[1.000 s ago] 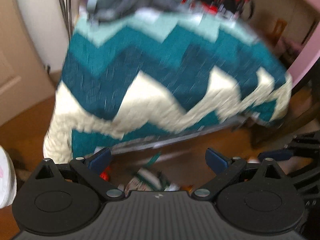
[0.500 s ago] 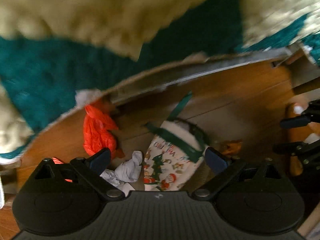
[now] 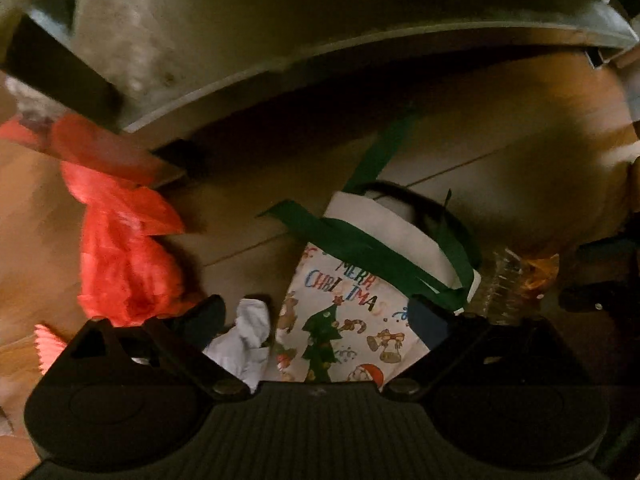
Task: Collect trash
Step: 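Grasp the Christmas-print tote bag with the left tool while the right grasps a chip packet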
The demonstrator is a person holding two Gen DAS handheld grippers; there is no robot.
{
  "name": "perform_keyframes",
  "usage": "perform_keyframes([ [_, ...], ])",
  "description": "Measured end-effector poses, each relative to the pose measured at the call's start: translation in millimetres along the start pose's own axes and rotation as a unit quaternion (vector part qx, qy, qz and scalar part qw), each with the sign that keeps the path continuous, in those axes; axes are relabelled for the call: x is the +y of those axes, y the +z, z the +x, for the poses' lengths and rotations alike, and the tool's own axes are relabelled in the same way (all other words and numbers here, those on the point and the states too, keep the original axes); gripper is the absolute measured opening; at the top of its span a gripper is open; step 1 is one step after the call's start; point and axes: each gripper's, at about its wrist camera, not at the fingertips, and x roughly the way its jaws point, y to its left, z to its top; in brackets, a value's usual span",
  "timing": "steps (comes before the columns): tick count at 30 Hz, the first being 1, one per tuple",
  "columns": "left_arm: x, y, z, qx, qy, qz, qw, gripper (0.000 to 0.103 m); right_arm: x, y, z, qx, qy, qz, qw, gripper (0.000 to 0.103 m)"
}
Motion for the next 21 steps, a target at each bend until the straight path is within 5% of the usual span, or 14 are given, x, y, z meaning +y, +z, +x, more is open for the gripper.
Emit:
perform_keyframes([
  [3,-0.6,1.8,12.3,0.008,-0.002,0.004,1.0000,0.093,-3.8,3.9,12.7,0.014,0.002,0.012,1.000,0.047],
  [5,-1.6,4.1,21.1,0.016,-0.005,0.008,0.9998,0.081,-4.1,6.1,21.5,0.027,0.006,0.013,1.000,0.047],
  [18,-11.4,15.6,48.7,0.039,-0.013,0.006,0.9992,0.045,-3.4,18.9,42.6,0.031,-0.017,-0.001,0.999,0.045],
  [21,-11.6,15.5,46.8,0.037,-0.013,-0.001,0.9992,0.024,-1.9,18.9,41.0,0.025,-0.027,-0.017,0.999,0.042],
])
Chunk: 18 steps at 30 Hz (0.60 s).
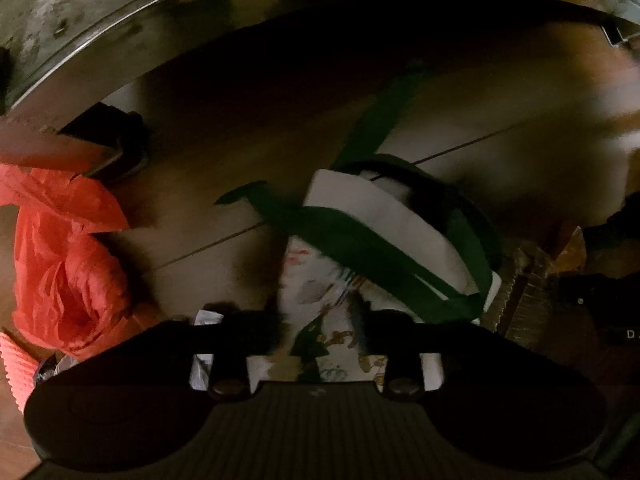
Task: Collect trash
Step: 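Grasp the Christmas-print tote bag with the left tool while the right grasps a chip packet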
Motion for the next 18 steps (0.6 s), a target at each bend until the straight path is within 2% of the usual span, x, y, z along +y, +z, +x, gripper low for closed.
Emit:
perform_keyframes([
  [2,0.6,-3.0,-0.6,-0.001,-0.005,-0.005,1.0000,0.013,0.0,-1.2,0.3,-0.001,-0.006,-0.008,1.000,0.040],
  [5,0.6,-6.2,-7.3,-0.006,-0.012,-0.016,0.9998,0.005,3.4,-1.9,-3.6,-0.005,-0.016,-0.021,1.000,0.037],
  [9,-5.6,-14.7,-24.3,-0.017,-0.011,-0.002,0.9998,0.003,3.1,-5.0,-19.3,-0.018,-0.016,-0.024,0.999,0.037],
  [18,-22.9,-43.5,-100.7,-0.050,-0.003,0.026,0.9984,0.003,10.0,-16.2,-85.4,-0.068,-0.013,-0.027,0.997,0.035],
])
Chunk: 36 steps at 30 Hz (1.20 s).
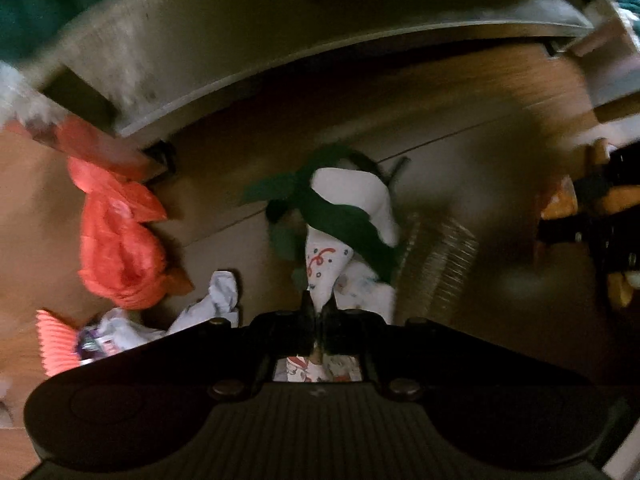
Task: Collect trash
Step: 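Grasp the Christmas-print tote bag with the left tool while the right grasps a chip packet, then carry the tote bag and chip packet with both tools to the teal bin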
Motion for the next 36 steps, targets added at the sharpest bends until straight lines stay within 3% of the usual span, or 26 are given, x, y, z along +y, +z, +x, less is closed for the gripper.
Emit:
perform_keyframes([
  [4,-17.4,-6.5,-48.1,-0.020,0.016,0.055,0.9982,0.002,9.6,-1.3,-51.6,-0.035,-0.003,-0.014,0.999,0.035],
  [9,-42.4,-4.2,-119.0,-0.061,0.035,0.084,0.9939,0.002,21.7,-5.4,-129.5,-0.085,-0.004,-0.020,0.996,0.035],
  [15,-89.5,-10.0,-210.8,-0.135,0.080,0.120,0.9802,0.002,33.9,-30.4,-224.0,-0.143,-0.013,-0.033,0.989,0.035],
  [22,-154.7,-15.1,-321.0,-0.228,0.122,0.160,0.9526,0.002,29.5,-82.1,-348.4,-0.221,-0.052,-0.060,0.972,0.035],
  [31,-263.0,-14.2,-452.2,-0.371,0.170,0.217,0.8868,0.002,3.2,-160.1,-493.5,-0.307,-0.102,-0.046,0.945,0.035],
  [36,-324.0,-2.8,-519.9,-0.423,0.149,0.229,0.8641,0.002,-16.2,-194.7,-569.7,-0.353,-0.126,-0.039,0.926,0.035],
])
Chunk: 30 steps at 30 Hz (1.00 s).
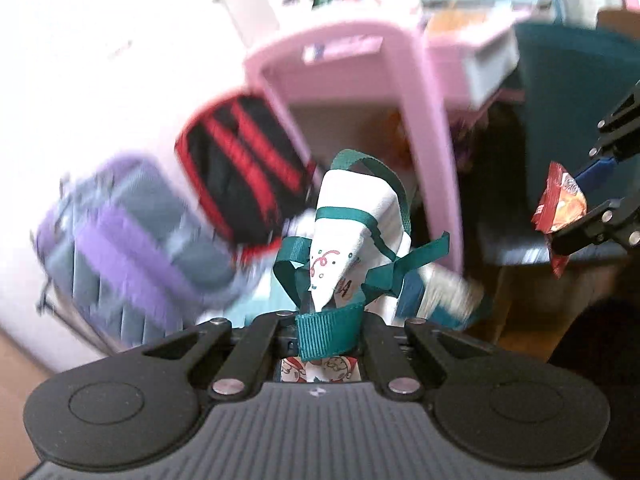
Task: Collect trash
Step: 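Carry the tote bag and chip packet with both tools to the teal bin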
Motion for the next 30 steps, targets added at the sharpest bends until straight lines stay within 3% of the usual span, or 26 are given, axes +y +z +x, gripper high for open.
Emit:
perform_keyframes([
  [9,-40.4,133.9,-52.1,-0.110,-0.043,-0.007,0.9930,0.002,-73.7,14.9,-110.3,-0.075,-0.089,0.012,0.993,0.035],
  [17,-89.7,226.1,-71.6,-0.174,-0.084,0.004,0.9812,0.002,-146.2,-2.1,-162.7,-0.087,-0.167,0.062,0.980,0.035],
  [24,-155.2,274.7,-51.6,-0.181,-0.126,0.028,0.9749,0.002,-191.2,-29.8,-173.9,-0.058,-0.197,0.108,0.973,0.035],
  [30,-205.2,280.7,-17.1,-0.157,-0.159,0.036,0.9740,0.002,-208.1,-43.7,-157.2,-0.026,-0.206,0.121,0.971,0.035],
])
